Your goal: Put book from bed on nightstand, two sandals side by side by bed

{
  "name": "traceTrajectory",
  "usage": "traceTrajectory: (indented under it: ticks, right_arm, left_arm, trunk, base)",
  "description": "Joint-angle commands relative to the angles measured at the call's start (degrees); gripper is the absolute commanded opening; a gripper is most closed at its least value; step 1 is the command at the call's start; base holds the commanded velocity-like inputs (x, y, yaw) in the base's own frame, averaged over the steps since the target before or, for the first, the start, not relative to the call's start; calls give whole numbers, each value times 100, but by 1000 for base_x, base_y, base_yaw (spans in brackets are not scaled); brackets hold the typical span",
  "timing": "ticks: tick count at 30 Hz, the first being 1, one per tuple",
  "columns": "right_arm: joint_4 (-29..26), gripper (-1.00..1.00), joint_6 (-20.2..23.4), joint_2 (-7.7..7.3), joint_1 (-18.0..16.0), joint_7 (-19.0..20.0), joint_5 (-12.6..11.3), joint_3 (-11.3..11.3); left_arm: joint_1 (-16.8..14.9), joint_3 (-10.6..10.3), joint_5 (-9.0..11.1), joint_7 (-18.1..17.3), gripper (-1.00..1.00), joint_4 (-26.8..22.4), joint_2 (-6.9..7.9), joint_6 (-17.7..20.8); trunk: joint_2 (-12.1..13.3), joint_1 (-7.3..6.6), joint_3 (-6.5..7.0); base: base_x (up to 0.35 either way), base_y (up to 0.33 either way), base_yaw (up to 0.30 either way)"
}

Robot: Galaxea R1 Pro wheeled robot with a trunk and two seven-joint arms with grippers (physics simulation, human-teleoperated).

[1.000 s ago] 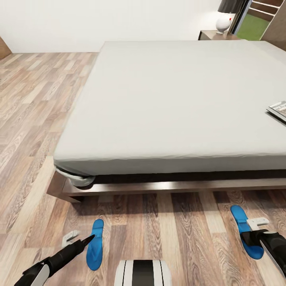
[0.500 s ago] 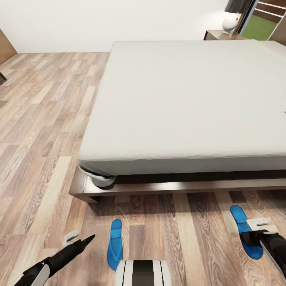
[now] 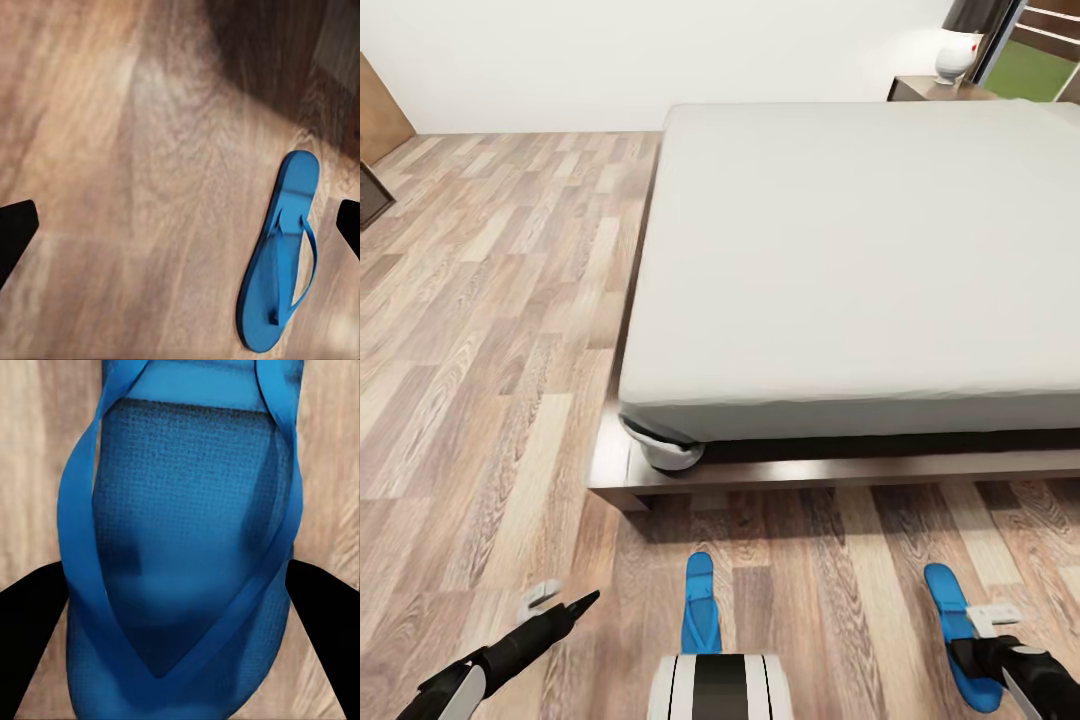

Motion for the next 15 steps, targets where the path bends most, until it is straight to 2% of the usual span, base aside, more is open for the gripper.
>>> traceTrajectory:
  ticks: [1, 5, 8, 15]
  right_arm:
    - [-18, -100, 33, -2, -2, 36, -60, -16]
    - [-14, -100, 38, -8, -4, 54, -476, -14]
    - [-10, -100, 39, -12, -4, 62, -626, -14]
    - [-13, -100, 39, -19, -4, 75, -658, -20]
  left_arm:
    - [-2, 8, 53, -26, 100, 4, 0, 58]
    - [-2, 5, 53, -41, 100, 4, -4, 58]
    - [-2, 5, 54, -37, 100, 4, -4, 57]
    - [-2, 1, 46, -34, 100, 4, -15, 49]
  trunk:
    - [-1, -1, -3]
    - [-1, -1, -3]
    - [-1, -1, -3]
    - [-1, -1, -3]
  base:
    - [0, 323, 0]
    - [0, 323, 0]
    - [0, 323, 0]
    - [0, 323, 0]
